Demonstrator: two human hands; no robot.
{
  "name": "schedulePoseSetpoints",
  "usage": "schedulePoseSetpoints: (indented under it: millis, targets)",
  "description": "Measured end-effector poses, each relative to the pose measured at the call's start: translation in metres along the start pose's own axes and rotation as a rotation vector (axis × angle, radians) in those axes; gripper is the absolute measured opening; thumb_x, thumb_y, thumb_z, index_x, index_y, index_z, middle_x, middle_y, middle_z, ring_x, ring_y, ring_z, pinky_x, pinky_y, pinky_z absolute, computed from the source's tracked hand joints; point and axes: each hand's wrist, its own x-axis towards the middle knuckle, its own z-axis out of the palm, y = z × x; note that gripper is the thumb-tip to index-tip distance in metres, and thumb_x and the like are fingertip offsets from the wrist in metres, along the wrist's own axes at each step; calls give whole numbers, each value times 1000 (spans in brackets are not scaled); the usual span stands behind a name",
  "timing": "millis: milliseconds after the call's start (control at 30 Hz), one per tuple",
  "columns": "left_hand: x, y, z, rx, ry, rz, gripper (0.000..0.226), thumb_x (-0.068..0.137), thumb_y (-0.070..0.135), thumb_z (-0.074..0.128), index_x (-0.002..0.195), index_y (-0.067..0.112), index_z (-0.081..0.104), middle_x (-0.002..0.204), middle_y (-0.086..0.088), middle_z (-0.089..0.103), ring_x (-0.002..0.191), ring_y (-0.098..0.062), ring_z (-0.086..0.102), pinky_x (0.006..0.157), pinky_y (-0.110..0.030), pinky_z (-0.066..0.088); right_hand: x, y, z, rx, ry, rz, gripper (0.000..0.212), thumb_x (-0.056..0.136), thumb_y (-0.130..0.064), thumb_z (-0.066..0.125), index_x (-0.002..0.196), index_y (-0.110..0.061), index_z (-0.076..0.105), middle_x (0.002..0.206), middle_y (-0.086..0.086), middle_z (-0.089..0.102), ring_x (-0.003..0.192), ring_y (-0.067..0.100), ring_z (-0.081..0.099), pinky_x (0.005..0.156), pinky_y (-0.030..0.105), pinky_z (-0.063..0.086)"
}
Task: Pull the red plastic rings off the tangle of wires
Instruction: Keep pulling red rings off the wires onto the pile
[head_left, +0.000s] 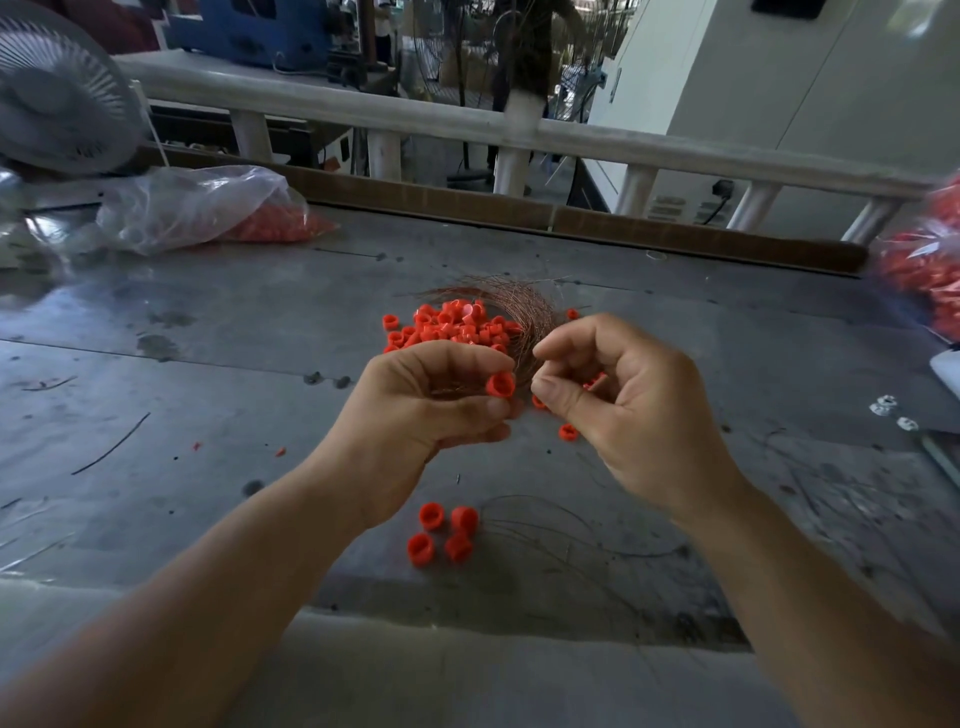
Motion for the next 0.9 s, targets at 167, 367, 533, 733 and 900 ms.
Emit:
schedulePoseSetpoints:
  millis: [167, 367, 533, 733, 900]
  targets:
    - [-1, 0, 1, 46, 15, 32, 27, 43, 8, 71, 69, 13, 73, 79, -13, 69, 82, -26, 65, 81, -33, 54, 0, -2, 0, 27, 9, 25, 32, 78, -3, 68, 81, -33, 56, 74, -9, 61, 70, 5, 59, 61, 11, 45]
    - [0, -1, 1, 28, 26, 74, 34, 43, 11, 71, 78, 12, 71, 76, -8, 72, 76, -18, 69, 81, -30, 55, -1, -5, -1, 81, 35, 43, 29, 79, -1, 66, 79, -28, 56, 71, -7, 59, 66, 4, 58, 57, 14, 48]
    - [0, -4, 2, 81, 47, 128, 27, 46, 9, 72, 73, 13, 72, 76, -7, 71, 78, -21, 65, 75, -24, 56, -3, -4, 5, 83, 19, 50, 32, 77, -1, 67, 77, -30, 54, 69, -9, 58, 62, 0, 55, 57, 11, 43]
    - [0, -4, 3, 96, 30, 164, 22, 48, 7, 71, 70, 10, 69, 67, -2, 69, 64, -12, 65, 59, -19, 53, -4, -3, 8, 46, 1, 34, 35, 76, -1, 68, 75, -31, 52, 67, -9, 57, 62, 0, 54, 57, 9, 42]
    - [0, -4, 3, 58, 30, 142, 29, 46, 9, 71, 75, 8, 70, 71, -7, 70, 68, -15, 67, 61, -20, 54, -3, -2, 5, 43, -2, 43, 36, 75, 0, 69, 75, -32, 52, 66, -9, 57, 60, 1, 54, 57, 10, 42]
